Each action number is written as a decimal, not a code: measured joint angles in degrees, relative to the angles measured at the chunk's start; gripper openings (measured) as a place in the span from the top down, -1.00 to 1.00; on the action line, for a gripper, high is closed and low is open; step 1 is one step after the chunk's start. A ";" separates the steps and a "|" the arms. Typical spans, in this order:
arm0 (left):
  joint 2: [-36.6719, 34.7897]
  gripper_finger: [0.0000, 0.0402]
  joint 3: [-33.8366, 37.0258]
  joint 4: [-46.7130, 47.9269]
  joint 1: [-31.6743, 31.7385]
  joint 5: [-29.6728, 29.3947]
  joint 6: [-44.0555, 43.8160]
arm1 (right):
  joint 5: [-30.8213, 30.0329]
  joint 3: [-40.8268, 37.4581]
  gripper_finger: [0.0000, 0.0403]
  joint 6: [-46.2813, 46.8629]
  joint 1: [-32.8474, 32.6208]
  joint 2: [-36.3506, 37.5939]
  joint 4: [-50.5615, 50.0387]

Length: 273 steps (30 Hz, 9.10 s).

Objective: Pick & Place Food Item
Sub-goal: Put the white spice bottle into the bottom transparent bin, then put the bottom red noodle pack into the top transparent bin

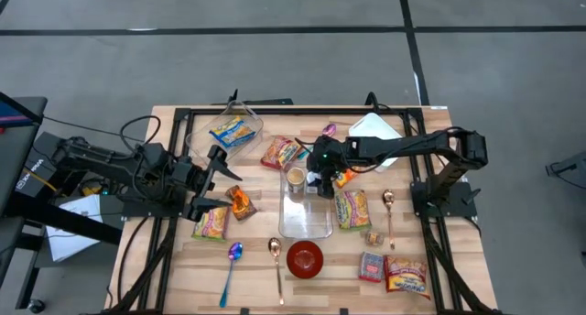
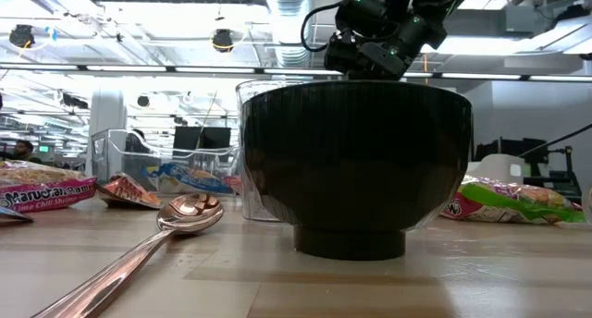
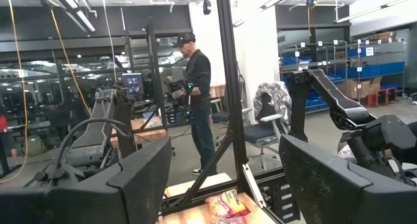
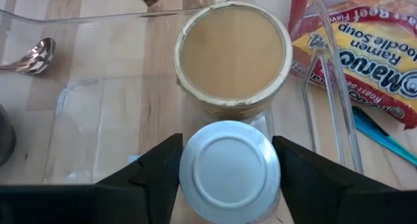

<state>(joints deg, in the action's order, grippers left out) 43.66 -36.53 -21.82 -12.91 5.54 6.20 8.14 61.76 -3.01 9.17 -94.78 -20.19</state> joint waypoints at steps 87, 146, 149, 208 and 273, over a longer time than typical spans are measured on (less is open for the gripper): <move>14.04 -0.40 -0.09 -12.22 -6.47 12.48 17.59 | -0.93 6.21 -0.42 58.83 -41.71 22.32 -48.63; 8.55 -0.40 -0.02 -10.16 -7.02 12.79 27.91 | -1.14 18.43 -0.42 90.03 -73.11 -14.36 -51.46; 8.55 -0.40 -0.02 -10.17 -7.02 12.76 27.91 | -3.81 18.45 -0.42 90.05 -73.37 -14.34 -52.14; 8.55 -0.40 -0.03 -9.05 -7.01 12.76 27.89 | -9.73 15.65 0.25 86.90 -73.66 -14.26 -45.89; 22.27 -0.34 -5.84 -1.08 -9.31 2.60 32.79 | -57.03 43.27 1.00 60.61 -62.34 -13.49 -69.83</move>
<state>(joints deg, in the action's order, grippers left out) 65.93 -42.38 -22.90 -22.22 8.14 38.99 -48.89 105.02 57.60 -53.17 -108.27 -90.02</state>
